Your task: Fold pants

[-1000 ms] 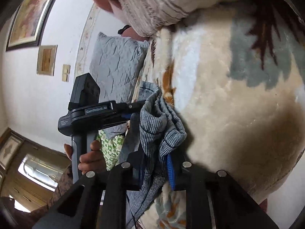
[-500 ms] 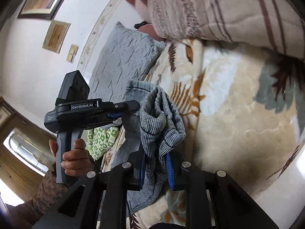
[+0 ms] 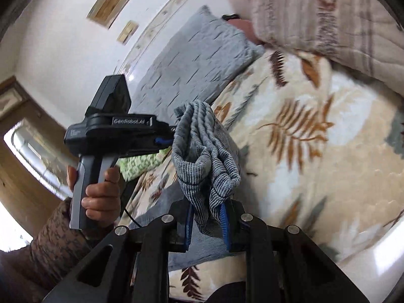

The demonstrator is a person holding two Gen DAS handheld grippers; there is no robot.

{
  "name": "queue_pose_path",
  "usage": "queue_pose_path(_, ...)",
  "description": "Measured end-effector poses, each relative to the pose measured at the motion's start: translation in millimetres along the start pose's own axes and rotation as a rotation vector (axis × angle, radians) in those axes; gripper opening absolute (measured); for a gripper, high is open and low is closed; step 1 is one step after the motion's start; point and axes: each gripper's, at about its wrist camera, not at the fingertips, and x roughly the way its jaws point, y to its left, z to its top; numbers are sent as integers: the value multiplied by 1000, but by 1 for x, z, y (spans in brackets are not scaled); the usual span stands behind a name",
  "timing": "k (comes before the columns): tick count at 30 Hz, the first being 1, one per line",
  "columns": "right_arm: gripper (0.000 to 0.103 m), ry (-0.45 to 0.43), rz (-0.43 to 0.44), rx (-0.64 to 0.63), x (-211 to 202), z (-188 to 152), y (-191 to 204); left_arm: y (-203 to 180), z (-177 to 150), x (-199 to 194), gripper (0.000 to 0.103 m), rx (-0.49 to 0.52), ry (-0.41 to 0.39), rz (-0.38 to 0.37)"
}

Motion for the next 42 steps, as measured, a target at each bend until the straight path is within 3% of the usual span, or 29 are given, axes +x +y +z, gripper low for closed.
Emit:
queue_pose_path(14, 19, 247, -18, -230, 82, -47, 82, 94, -53, -29, 12, -147, -13, 20)
queue_pose_path(25, 23, 427, -107, -328, 142, -81, 98, 171, -101, -19, 11, -306, 16, -3)
queue_pose_path(35, 28, 480, -168, -382, 162, -92, 102, 189, -123, -4, 11, -404, 41, -69)
queue_pose_path(42, 47, 492, -156, -418, 157, -100, 117, 196, -137, -14, 12, -494, 34, -114)
